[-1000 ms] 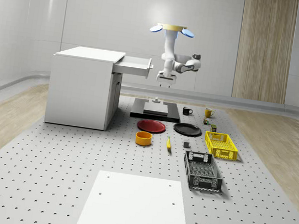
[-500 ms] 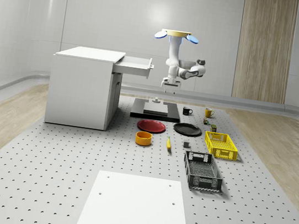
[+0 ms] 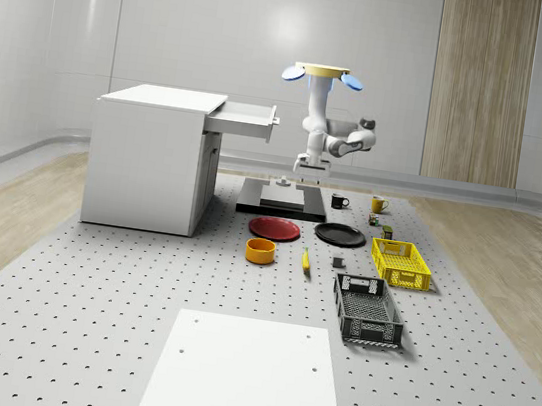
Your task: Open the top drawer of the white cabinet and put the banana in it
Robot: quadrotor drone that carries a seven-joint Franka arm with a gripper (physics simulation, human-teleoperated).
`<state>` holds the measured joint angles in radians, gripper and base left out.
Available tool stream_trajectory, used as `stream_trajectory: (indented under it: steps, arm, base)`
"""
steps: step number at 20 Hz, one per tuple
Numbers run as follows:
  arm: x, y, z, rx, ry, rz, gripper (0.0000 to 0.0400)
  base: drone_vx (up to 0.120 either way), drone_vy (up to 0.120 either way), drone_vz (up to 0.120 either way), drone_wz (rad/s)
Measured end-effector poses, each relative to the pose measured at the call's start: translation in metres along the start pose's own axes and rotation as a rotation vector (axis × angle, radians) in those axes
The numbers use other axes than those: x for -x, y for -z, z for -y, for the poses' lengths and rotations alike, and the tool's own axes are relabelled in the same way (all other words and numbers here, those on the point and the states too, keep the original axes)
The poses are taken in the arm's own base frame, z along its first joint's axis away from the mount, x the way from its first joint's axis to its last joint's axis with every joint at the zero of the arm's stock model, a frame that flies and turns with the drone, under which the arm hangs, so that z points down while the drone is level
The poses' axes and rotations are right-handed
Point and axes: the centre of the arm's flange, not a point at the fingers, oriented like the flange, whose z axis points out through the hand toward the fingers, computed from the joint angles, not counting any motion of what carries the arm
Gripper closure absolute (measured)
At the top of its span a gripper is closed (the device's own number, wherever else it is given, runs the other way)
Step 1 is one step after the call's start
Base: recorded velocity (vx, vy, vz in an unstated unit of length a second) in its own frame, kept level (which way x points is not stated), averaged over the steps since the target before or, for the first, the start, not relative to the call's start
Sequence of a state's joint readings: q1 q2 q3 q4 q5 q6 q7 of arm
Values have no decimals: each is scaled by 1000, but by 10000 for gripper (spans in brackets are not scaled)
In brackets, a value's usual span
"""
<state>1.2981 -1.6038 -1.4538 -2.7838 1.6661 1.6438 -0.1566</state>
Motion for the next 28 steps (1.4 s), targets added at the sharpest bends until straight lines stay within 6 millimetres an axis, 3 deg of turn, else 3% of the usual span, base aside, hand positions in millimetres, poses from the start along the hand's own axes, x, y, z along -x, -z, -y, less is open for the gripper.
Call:
stream_trajectory:
  steps: [14,20,28]
  arm:
    - [0,0,0,-1,0,1,0]
    - [0,0,0,-1,0,1,0]
    - [0,0,0,-1,0,1,0]
  base:
    - [120,0,-120,0]
    - [0,0,-120,0]
    - [120,0,-120,0]
